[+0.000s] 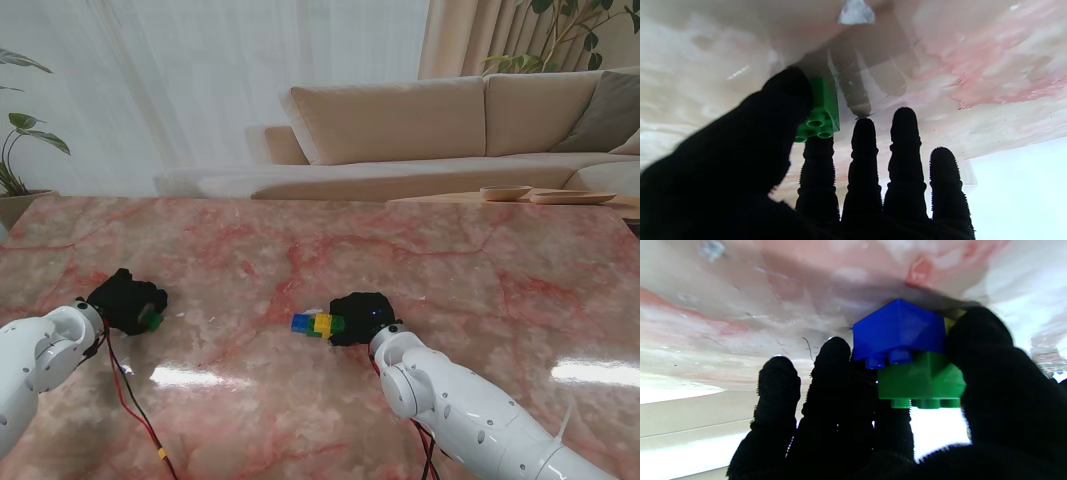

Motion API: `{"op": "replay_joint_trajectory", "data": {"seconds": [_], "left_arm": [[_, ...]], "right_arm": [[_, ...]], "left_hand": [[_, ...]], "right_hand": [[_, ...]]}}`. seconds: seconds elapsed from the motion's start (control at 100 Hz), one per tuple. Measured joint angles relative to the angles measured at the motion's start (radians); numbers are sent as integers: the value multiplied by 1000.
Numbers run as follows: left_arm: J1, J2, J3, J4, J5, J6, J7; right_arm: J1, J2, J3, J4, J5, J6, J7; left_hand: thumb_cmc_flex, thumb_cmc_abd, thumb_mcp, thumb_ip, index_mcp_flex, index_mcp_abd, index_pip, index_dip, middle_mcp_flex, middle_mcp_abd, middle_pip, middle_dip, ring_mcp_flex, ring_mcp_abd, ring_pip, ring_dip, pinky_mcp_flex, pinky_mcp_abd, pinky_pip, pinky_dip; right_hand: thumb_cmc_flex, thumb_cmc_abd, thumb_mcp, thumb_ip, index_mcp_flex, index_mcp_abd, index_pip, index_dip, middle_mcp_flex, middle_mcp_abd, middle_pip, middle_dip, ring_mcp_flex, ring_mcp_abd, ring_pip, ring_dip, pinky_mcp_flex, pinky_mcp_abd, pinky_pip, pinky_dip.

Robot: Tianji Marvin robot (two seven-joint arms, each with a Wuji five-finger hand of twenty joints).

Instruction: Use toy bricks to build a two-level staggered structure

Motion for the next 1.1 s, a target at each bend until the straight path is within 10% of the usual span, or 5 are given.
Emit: {"op": "replay_joint_trajectory", "data": {"seconds": [0.23, 0.42, 1.1], "left_arm": [[6, -20, -9, 8, -74, 49, 15], [85, -40, -44, -89, -98, 150, 1], [37, -76, 161, -305, -257, 316, -121]], "right_arm": [[0, 1, -1, -2, -1, 0, 3], [1, 1, -1, -2, -2, 0, 3], [7, 0, -12, 9, -5, -4, -12]], "left_hand": [[40, -31, -26, -4, 68, 23, -5, -143, 150, 0, -164, 83, 89, 1, 26, 15, 36, 25, 36, 0], [39, -44, -49, -5, 129, 50, -42, -191, 364, -7, -99, 124, 133, 26, 42, 28, 57, 58, 57, 10], [20, -53, -92, -16, 202, 91, -77, -227, 379, 11, -72, 125, 186, 40, 64, 54, 102, 84, 98, 51]], "right_hand": [[0, 0, 0, 0, 0, 0, 0, 0, 0, 0, 0, 0, 0, 0, 0, 0, 0, 0, 0, 0], [0, 0, 0, 0, 0, 0, 0, 0, 0, 1, 0, 0, 0, 0, 0, 0, 0, 0, 0, 0], [0, 0, 0, 0, 0, 0, 18, 0, 4, 1, 13, 0, 0, 0, 0, 0, 0, 0, 0, 0]]}}
